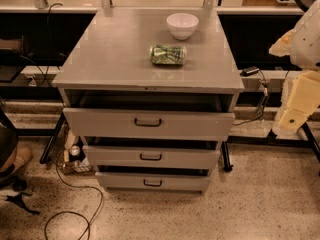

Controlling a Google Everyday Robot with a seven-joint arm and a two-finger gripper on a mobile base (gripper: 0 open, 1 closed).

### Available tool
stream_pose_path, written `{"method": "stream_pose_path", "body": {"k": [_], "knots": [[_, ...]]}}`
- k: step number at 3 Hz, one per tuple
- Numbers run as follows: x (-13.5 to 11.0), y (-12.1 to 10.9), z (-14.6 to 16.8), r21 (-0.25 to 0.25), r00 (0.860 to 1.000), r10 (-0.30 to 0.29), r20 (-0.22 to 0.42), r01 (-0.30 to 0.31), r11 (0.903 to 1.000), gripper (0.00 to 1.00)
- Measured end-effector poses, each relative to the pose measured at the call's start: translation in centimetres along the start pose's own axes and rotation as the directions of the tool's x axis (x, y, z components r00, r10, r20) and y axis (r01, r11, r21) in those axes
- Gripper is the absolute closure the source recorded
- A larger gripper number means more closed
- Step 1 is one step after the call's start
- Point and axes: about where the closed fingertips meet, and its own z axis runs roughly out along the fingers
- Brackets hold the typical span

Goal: Open top drawer

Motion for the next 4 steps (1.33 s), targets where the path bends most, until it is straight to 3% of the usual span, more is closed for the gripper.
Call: {"method": "stream_pose_path", "body": {"k": [1,2,4], "knots": [[0.0,0.0,0.0,0.0,1.0,0.0,0.0,0.0,1.0,0.0],[-1.0,0.3,2.9,-0.018,0.999,-0.033,-0.008,0.033,0.9993,0.0],[-6.1,1.8,15.0,-0.1,0.991,-0.135,-0.001,0.134,0.986,0.0]]}}
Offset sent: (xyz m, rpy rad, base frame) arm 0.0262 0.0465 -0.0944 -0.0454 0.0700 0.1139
